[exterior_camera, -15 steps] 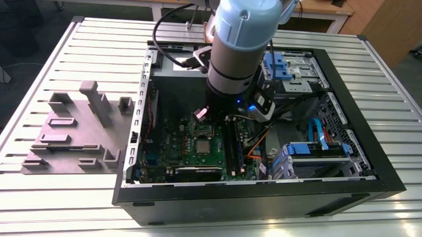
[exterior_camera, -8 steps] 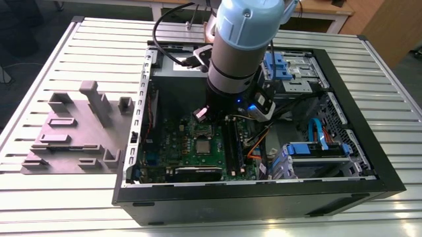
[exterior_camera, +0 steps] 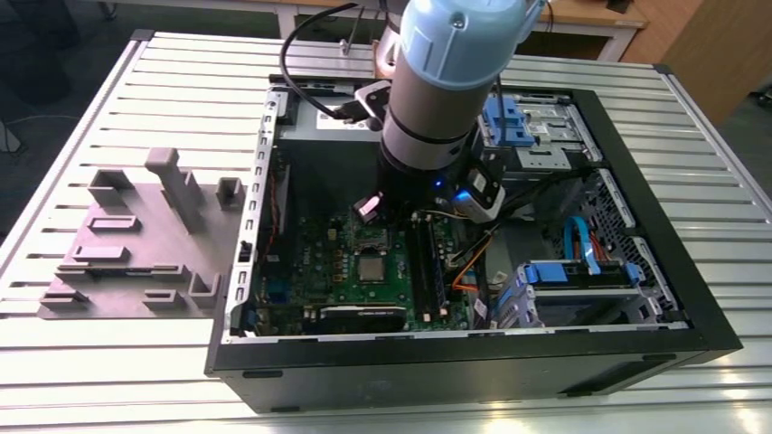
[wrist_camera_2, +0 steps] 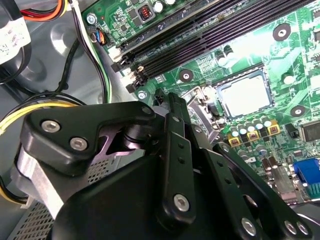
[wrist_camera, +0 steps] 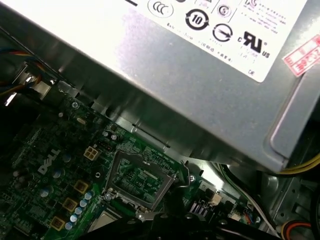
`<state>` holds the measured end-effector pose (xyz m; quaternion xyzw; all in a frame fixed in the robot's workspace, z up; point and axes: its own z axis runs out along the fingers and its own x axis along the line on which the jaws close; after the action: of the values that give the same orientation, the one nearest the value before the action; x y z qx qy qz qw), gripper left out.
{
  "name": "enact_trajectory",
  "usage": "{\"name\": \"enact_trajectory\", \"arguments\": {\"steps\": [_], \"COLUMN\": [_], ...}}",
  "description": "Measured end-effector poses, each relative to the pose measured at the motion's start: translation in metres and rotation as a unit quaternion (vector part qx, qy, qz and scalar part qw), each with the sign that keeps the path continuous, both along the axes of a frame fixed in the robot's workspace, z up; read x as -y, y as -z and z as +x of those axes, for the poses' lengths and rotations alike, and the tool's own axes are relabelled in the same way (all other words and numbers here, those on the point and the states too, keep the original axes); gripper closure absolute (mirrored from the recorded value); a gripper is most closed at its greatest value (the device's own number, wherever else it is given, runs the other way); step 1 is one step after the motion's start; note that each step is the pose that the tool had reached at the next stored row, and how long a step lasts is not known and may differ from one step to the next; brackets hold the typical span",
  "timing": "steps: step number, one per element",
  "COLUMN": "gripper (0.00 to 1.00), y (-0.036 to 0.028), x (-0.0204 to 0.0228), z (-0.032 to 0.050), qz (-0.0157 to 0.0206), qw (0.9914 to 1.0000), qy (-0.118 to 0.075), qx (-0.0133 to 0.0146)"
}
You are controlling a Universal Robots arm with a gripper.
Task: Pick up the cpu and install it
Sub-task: 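Close the cpu cover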
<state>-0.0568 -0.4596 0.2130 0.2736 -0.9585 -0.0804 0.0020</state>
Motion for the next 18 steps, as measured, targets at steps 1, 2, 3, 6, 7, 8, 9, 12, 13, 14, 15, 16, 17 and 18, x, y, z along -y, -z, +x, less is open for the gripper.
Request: {"name": "enact_trajectory", "arguments": {"steps": [1, 2, 3, 6, 7, 8, 9, 12, 13, 14, 15, 16, 17, 18], "gripper": [0.9, 0.9, 0.9, 0.9, 0.9, 0.9, 0.9, 0.9, 0.9, 0.9, 0.9, 0.9, 0.9, 0.9], "y": [-0.0005, -0.001, -0.0014, -0.0024, -0.0026, -0.0028, -0.0031, -0.0033, -0.0033, -0.0034, -0.0034, -0.0034, -0.0034, -0.0032], "x": [0.0004, 0.0009, 0.0016, 0.0033, 0.0037, 0.0041, 0.0045, 0.0051, 0.0052, 0.0052, 0.0052, 0.0052, 0.0052, 0.0048], "z": [0.0004, 0.001, 0.0017, 0.0048, 0.0061, 0.0074, 0.0086, 0.0118, 0.0121, 0.012, 0.012, 0.012, 0.012, 0.0122], "qz": [0.0, 0.0, 0.0, -0.0002, -0.0001, -0.0001, -0.0001, 0.0, 0.0, -0.0001, -0.0001, -0.0001, -0.0001, -0.0001], "qw": [1.0, 1.0, 0.99999, 0.99994, 0.99992, 0.99989, 0.99986, 0.99975, 0.99973, 0.99973, 0.99973, 0.99973, 0.99973, 0.99973], "qy": [0.0, 0.0, 0.0, 0.0, 0.0, 0.0, 0.0, 0.0, 0.0, 0.0, 0.0, 0.0, 0.0, 0.0], "qx": [-0.0014, -0.003, -0.0047, -0.0106, -0.0126, -0.0147, -0.0168, -0.0225, -0.0232, -0.0233, -0.0233, -0.0233, -0.0233, -0.0234]}}
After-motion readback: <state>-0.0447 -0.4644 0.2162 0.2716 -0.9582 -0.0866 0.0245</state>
